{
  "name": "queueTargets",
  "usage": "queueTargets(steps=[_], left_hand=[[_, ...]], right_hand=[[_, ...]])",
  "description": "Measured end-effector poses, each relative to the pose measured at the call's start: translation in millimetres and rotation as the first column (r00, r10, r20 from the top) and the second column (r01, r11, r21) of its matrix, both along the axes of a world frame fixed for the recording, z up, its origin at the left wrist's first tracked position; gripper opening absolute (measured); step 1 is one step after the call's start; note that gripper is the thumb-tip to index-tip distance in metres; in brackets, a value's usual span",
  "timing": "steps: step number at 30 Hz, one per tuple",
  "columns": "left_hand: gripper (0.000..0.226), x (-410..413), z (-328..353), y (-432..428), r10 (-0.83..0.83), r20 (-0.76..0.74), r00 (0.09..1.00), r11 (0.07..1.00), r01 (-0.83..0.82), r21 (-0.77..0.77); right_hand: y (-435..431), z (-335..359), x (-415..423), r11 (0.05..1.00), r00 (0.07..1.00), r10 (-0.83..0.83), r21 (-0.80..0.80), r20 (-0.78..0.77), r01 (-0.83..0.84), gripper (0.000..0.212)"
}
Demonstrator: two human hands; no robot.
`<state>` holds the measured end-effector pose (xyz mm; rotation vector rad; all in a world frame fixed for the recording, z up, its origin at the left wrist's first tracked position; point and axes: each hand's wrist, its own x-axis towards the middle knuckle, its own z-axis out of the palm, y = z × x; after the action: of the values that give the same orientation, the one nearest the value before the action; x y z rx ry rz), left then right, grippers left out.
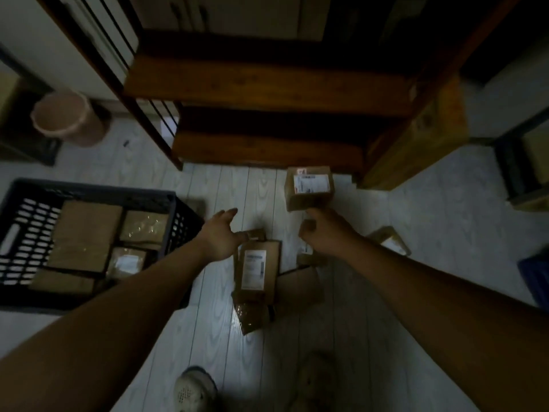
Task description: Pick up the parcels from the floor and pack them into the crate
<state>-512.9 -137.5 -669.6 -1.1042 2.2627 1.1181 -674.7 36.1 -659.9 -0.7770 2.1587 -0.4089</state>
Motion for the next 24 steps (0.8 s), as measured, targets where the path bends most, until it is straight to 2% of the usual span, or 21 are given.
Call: queueTargets(steps=[4, 8, 11, 13, 15, 17, 22, 24], left_hand=[[0.075, 11, -109, 6, 0.089, 0.009, 0.996, 0.994, -0.089, 0.057], [0.052, 27, -205, 16, 0.202, -0.041, 0.978, 0.965, -0.192, 0.178], [0.058, 39, -262, 24, 0.335, 0.009, 0.942, 0.896, -0.322, 0.305], [0.042, 45, -290, 32, 0.364, 0.076, 0.928, 0.831, -0.361, 0.423], [0.031, 47, -305, 39, 0.352, 0.116, 0.929, 0.802, -0.364, 0.474], [0.039, 47, -310, 42, 0.374, 0.127, 0.919, 0.798, -0.389, 0.461], [0.056, 51, -287, 46, 0.501, 0.061, 0.863, 0.779, -0.48, 0.404], [0.061, 54, -264, 43, 0.487, 0.018, 0.873, 0.803, -0.455, 0.384]], right_hand=[[-9, -113, 16, 0.997, 0.995, -0.049, 0.063, 0.091, 0.044, 0.062], [-17, -219, 46, 0.985, 0.98, -0.123, 0.14, 0.155, 0.101, 0.071], [-18, -281, 66, 0.964, 0.943, -0.235, 0.178, 0.234, 0.196, 0.074], [-17, -309, 79, 0.953, 0.9, -0.291, 0.183, 0.325, 0.242, 0.073], [-15, -324, 90, 0.938, 0.852, -0.342, 0.195, 0.397, 0.285, 0.07], [-14, -328, 97, 0.93, 0.824, -0.368, 0.186, 0.432, 0.318, 0.073], [-10, -296, 103, 0.924, 0.87, -0.383, 0.134, 0.312, 0.359, 0.087], [-8, -270, 102, 0.924, 0.887, -0.382, 0.118, 0.26, 0.364, 0.085]])
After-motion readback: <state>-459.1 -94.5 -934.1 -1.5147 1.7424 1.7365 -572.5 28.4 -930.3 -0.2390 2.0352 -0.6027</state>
